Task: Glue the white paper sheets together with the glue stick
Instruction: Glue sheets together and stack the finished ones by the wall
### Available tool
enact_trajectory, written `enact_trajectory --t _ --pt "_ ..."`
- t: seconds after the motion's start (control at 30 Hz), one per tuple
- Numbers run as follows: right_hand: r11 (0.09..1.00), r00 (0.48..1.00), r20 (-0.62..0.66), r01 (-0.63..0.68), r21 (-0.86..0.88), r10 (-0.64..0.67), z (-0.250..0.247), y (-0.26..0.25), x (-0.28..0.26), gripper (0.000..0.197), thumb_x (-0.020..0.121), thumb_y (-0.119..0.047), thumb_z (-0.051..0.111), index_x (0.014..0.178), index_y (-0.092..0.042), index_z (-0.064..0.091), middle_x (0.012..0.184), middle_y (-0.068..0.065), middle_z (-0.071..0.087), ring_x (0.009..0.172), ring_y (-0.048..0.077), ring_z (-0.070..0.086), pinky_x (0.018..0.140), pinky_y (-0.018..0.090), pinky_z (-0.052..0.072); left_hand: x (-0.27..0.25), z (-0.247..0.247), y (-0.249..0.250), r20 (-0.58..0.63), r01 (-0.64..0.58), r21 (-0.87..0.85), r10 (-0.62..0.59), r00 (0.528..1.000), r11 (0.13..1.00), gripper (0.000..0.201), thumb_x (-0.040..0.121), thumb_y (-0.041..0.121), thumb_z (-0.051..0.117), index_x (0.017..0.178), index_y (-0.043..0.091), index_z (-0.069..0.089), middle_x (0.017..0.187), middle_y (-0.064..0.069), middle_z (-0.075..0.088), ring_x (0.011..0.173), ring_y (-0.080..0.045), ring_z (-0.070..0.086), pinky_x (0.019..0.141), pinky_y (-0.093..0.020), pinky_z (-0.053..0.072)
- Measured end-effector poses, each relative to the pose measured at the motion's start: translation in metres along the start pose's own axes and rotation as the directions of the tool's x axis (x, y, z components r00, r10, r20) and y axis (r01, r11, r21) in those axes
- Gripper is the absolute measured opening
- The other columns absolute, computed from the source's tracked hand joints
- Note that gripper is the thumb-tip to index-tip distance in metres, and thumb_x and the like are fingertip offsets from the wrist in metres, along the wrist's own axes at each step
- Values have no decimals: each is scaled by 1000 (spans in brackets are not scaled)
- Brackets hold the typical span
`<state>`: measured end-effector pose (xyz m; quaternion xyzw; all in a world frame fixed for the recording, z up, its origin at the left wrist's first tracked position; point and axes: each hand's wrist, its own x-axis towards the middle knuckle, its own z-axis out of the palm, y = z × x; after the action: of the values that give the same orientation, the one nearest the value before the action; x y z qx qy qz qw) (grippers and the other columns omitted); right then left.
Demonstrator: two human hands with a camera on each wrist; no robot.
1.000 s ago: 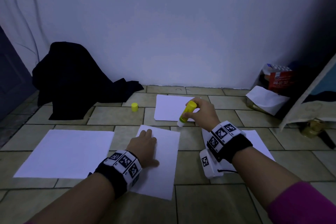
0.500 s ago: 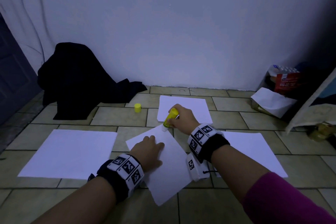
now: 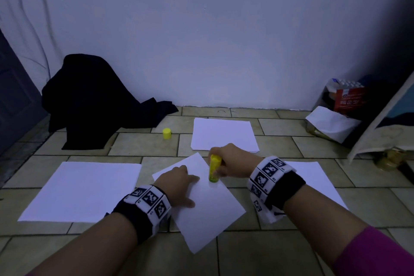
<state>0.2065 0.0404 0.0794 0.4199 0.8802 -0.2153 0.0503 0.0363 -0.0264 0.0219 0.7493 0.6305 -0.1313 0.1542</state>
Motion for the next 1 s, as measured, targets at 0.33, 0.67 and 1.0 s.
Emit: enact_trajectory --t 0.33,0.67,1.0 --pt "992 978 200 81 -92 -62 -4 14 -36 32 80 -11 71 111 -12 61 108 7 64 88 13 52 69 23 46 -6 -2 3 -88 -60 19 62 994 998 75 80 52 69 143 24 41 141 -4 27 129 -20 33 103 -33 39" --pt "972 955 -269 -62 225 124 -22 42 -15 25 79 -16 74 101 -14 61 102 6 64 81 19 60 76 36 55 -9 1 4 -40 -90 119 96 995 989 57 96 42 50 147 26 28 143 -9 28 127 -27 38 95 -39 43" --pt "901 878 -386 -107 421 284 2 39 16 29 81 -11 70 108 -5 61 105 10 61 89 22 58 81 36 53 -5 7 12 -55 -205 96 211 976 974 52 96 15 47 145 11 30 156 -6 16 138 -25 23 103 -41 41"
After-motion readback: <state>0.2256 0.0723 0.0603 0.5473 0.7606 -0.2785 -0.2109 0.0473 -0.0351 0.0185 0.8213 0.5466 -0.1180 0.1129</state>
